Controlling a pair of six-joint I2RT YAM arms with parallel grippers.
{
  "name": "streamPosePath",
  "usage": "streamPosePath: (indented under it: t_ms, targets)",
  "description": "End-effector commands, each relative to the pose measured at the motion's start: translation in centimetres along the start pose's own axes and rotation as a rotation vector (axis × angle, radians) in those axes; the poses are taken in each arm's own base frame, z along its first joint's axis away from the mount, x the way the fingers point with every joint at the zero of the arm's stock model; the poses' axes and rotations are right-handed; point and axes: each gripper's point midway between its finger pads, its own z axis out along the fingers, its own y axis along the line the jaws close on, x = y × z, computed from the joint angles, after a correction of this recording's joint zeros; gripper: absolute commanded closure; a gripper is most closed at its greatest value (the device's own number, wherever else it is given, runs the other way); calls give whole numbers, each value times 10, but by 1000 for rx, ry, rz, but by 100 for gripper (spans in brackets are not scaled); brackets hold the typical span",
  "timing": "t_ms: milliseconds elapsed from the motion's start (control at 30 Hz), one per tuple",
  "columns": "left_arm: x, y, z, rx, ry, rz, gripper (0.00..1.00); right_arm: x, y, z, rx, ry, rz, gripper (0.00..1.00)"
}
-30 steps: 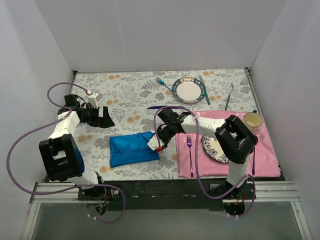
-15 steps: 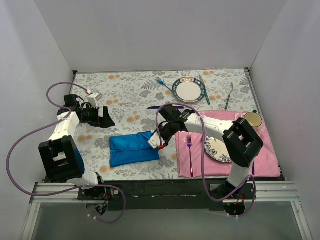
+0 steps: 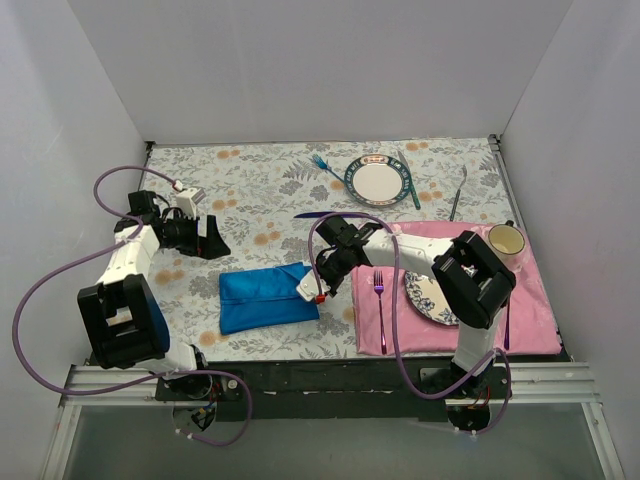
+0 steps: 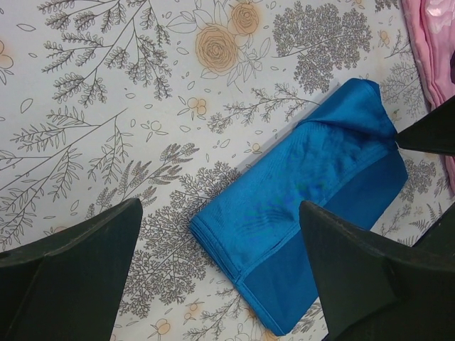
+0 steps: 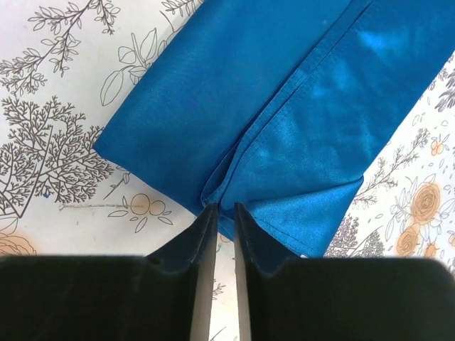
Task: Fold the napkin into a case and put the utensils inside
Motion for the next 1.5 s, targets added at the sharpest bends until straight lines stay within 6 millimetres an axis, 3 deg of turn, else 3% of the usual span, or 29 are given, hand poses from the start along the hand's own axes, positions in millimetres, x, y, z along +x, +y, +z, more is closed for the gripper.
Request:
streamPosePath:
  t_ms: [0, 233, 400, 800, 933, 1133, 1300, 1467]
  targets:
    - [1, -10, -8, 8, -16, 42, 8, 0, -8, 2, 16, 1, -28, 81]
    - [-2, -7, -8, -6, -21, 50, 8, 1, -4, 1, -3, 4, -41, 88]
    - [-2, -7, -8, -8, -21, 48, 8, -1, 0, 1, -25, -1, -38, 66]
    - [1, -8, -9, -6, -16, 52, 8, 10, 1, 10, -17, 36, -32, 65]
    - [2, -8, -9, -6, -14, 53, 8, 13, -3, 10, 3, 53, -38, 72]
    - [0, -8, -8, -4, -17, 48, 8, 15, -11, 8, 28, 78, -58, 99]
    - [1, -8, -9, -9, -17, 56, 8, 7, -18, -2, 49, 78, -79, 99]
    - [1, -8, -9, -7, -18, 55, 8, 2, -12, -12, 38, 69, -94, 99]
